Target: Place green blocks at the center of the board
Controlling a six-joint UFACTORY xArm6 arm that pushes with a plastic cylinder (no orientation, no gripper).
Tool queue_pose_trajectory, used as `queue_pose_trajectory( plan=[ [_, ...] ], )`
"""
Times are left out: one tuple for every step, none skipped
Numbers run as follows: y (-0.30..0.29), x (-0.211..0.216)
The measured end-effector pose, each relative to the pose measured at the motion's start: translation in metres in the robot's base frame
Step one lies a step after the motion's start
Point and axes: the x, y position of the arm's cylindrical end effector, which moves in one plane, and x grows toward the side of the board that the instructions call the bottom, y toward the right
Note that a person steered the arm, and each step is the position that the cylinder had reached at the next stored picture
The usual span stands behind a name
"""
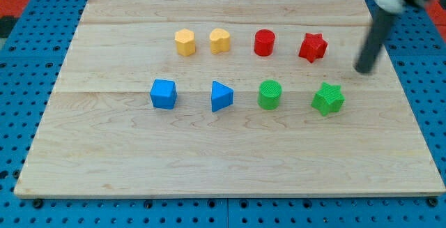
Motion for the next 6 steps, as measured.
queue_pose_trajectory(
  plan=[
    [0.018,0.053],
    [-0.029,0.030],
    [-0.089,0.024],
    [-0.114,0.020],
    [-0.155,0.020],
    [-0.195,0.019]
  ],
)
